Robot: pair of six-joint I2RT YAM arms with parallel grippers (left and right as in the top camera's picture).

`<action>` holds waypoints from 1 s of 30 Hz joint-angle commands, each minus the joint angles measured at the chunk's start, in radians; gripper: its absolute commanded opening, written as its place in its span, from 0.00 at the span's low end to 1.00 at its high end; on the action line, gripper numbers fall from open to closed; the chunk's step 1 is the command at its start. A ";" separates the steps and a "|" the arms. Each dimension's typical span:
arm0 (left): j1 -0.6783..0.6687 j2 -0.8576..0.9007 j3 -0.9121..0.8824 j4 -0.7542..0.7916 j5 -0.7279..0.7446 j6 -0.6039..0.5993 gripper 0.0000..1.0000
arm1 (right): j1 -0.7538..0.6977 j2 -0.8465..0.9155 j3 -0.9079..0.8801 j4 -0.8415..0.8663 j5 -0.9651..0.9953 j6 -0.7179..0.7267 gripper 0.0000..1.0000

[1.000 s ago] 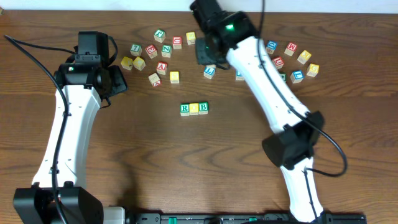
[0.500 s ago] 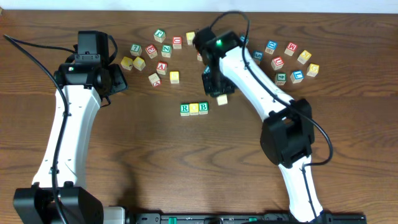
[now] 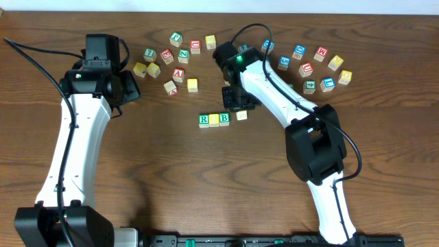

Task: Spell out ROBOT
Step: 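Lower yellow O block right of the green B block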

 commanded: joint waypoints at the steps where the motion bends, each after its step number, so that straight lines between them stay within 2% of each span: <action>1: 0.004 0.011 0.017 0.000 -0.013 0.010 0.67 | 0.020 0.005 -0.030 0.020 -0.002 0.031 0.19; 5: 0.004 0.011 0.017 0.000 -0.013 0.010 0.67 | 0.035 0.005 -0.039 0.032 -0.002 0.038 0.20; 10: 0.004 0.011 0.017 0.000 -0.013 0.010 0.67 | 0.040 0.005 -0.039 0.028 -0.002 0.038 0.27; 20: 0.004 0.011 0.017 0.000 -0.013 0.010 0.66 | 0.039 0.005 -0.038 0.014 -0.017 0.037 0.35; 30: 0.004 0.011 0.017 0.005 -0.013 0.010 0.67 | 0.025 -0.042 0.014 -0.033 -0.024 0.026 0.34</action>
